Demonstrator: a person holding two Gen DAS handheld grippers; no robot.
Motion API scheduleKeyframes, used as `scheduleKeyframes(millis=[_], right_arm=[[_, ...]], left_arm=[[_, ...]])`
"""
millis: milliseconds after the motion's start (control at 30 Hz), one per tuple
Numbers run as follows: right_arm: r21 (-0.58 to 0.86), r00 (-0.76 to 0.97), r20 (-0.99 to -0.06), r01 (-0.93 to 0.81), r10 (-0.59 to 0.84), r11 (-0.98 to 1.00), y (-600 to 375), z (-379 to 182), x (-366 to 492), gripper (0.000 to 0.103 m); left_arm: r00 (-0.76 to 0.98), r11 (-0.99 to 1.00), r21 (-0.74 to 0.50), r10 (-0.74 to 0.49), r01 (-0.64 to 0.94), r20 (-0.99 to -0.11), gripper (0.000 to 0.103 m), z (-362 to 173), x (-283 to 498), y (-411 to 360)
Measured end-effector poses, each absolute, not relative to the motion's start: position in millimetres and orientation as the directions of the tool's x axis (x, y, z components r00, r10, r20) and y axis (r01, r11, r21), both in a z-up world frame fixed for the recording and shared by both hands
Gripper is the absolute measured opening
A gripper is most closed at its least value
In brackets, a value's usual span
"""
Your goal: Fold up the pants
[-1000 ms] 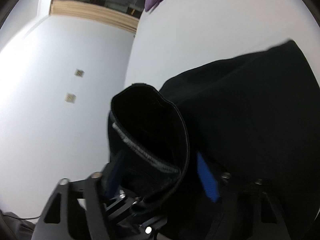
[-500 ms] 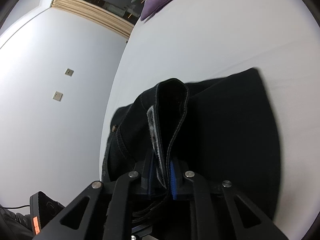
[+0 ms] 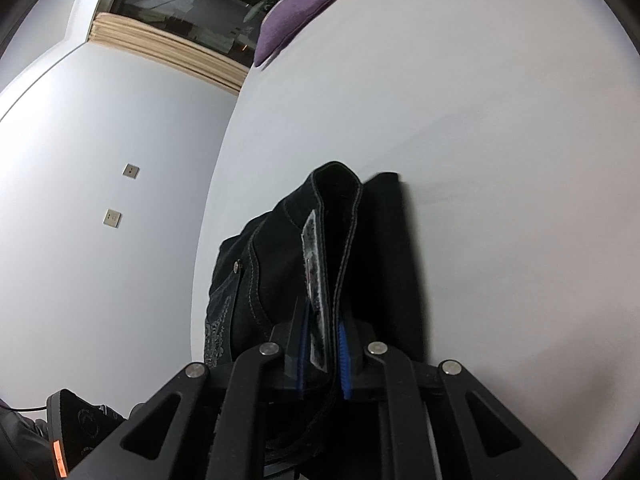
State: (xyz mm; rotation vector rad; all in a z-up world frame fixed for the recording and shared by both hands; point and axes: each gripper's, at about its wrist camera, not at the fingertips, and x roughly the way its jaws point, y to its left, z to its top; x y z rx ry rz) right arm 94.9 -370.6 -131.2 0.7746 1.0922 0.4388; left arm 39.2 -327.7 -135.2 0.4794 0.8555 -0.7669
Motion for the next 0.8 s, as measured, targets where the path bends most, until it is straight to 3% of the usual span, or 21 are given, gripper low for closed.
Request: scheduleKeyframes(millis=[267,367,500,533,567,633,667,700,800], right_arm=[[0.782,0.454,-0.589,0.112,0.668,0.613,-391,-158,79,0.017],[0.802,0.474,-0.562,0.111,0.678,0.587,-395,-162,71,0.023],[0.798,0.504,-0.568,0.144,0.650,0.586,-403,-154,58,0.030],[0.782,0.511,-0.587,0.158,0.627,0.603,-406,-150,53,0.036],[0.748,0.527,-0.624,0.189,0.578,0.636,-411,-143,45,0.049],[0.738,0.547,-0.629,0.197,0.553,0.645,-416,-134,35,0.049],[0.740,0.560,-0.620,0.184,0.549,0.647,-416,-125,30,0.049],[0.744,0.576,-0.603,0.158,0.552,0.649,-414,-114,26,0.049],[0.752,0.571,-0.566,0.060,0.595,0.657,-391,-91,27,0.037]], left_arm=[[0.406,0.614,0.093,-0.395,0.784,-0.824,0.014,-156,33,-330],[0.409,0.608,0.106,-0.385,0.787,-0.827,0.020,-158,30,-330],[0.305,0.595,-0.029,-0.452,0.803,-0.838,0.024,-141,28,-311],[0.274,0.594,-0.084,-0.486,0.800,-0.830,0.024,-132,27,-299],[0.257,0.593,-0.116,-0.507,0.797,-0.823,0.027,-126,26,-291],[0.260,0.616,-0.171,-0.545,0.769,-0.797,0.044,-109,27,-261],[0.286,0.643,-0.185,-0.555,0.743,-0.781,0.064,-102,29,-246],[0.317,0.671,-0.203,-0.567,0.713,-0.760,0.071,-95,34,-230],[0.377,0.744,-0.231,-0.549,0.628,-0.746,0.071,-88,62,-195]])
